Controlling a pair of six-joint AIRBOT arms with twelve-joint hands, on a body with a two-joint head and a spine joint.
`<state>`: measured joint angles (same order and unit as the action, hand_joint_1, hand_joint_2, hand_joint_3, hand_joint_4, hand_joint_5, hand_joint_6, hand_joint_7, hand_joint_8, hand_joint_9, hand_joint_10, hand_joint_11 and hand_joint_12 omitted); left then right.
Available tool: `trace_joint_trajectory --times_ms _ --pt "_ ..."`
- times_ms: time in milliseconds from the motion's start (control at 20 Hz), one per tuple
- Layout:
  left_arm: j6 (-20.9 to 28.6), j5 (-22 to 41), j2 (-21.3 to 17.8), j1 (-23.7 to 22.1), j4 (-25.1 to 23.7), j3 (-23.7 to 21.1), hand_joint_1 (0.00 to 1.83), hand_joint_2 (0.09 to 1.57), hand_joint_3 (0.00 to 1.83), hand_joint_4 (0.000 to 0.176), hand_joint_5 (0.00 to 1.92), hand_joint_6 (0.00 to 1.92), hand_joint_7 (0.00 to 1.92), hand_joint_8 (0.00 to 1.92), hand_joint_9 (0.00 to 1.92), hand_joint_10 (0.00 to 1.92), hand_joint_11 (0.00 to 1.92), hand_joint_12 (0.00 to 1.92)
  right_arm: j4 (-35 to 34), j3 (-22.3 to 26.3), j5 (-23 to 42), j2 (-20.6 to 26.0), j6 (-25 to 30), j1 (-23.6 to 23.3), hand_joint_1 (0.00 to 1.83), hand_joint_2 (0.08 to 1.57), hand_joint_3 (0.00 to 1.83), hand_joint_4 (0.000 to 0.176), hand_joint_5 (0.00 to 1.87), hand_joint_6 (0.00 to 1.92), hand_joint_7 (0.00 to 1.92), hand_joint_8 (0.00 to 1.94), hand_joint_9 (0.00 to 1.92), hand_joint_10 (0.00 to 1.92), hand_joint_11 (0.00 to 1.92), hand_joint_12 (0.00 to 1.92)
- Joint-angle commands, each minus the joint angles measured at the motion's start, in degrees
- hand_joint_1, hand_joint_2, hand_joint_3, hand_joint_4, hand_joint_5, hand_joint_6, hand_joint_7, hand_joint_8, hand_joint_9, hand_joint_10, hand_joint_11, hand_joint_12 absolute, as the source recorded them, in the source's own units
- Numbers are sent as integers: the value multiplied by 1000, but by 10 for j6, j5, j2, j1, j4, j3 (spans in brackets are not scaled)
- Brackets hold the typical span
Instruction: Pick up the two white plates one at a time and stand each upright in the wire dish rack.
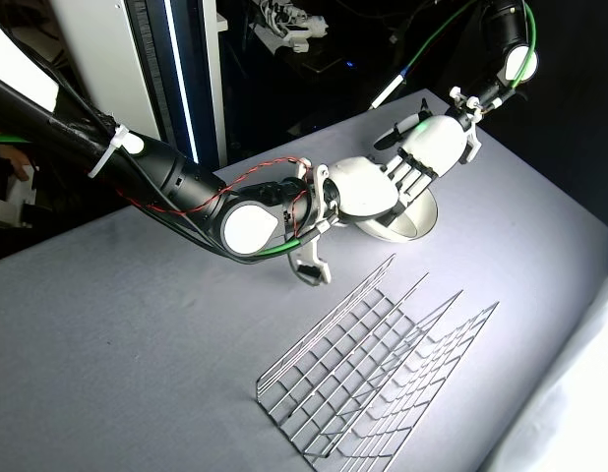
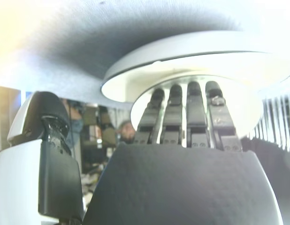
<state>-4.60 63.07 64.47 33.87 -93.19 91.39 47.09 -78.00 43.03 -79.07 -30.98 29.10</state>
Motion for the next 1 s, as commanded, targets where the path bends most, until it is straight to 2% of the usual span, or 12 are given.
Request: trace_joint_trajectory --times_ms 0,200,300,450,600,850,900,950 --pt "4 10 -6 -1 21 -1 0 1116 3 0 11 4 20 8 26 10 48 32 -17 -3 20 3 0 -2 1386 1081 0 0 985 933 1115 770 941 1178 768 1501" --pt "40 12 -37 -28 53 -7 0 1116 2 0 0 0 1 0 3 0 25 25 -17 -3 29 7 -1 -5 1384 1089 0 0 948 1017 1090 767 946 1176 777 1439" --pt "57 12 -66 -51 76 -18 0 1119 3 0 5 2 14 5 21 8 50 36 -17 -2 38 11 -1 -11 1385 1089 0 0 936 1011 1098 761 952 1178 773 1429" --pt "74 14 -106 -82 77 -31 0 1112 0 0 1 0 8 2 11 2 26 27 -20 10 41 25 1 -29 1385 1090 2 0 928 1033 1075 766 972 1163 820 1402" --pt "93 19 -144 -88 77 -35 0 1103 0 0 2 0 13 2 21 4 35 33 -40 40 36 45 3 -56 1389 1076 0 0 938 1015 1137 671 999 1104 841 1331" --pt "126 19 -196 -93 77 -36 0 1110 0 0 8 3 14 5 23 8 42 38 -90 100 5 92 13 -95 1408 1062 0 0 976 1002 1225 493 991 1039 812 1354" --pt "130 19 -205 -97 77 -35 0 1106 0 0 6 2 10 3 18 5 38 37 -93 111 5 101 16 -102 1395 1056 0 0 987 1015 1267 403 1000 1031 840 1279" --pt "131 19 -211 -100 77 -34 0 1100 0 0 3 1 10 3 21 6 40 38 -100 122 3 110 19 -107 1396 1046 1 0 1008 926 1286 428 1005 1036 830 1306"
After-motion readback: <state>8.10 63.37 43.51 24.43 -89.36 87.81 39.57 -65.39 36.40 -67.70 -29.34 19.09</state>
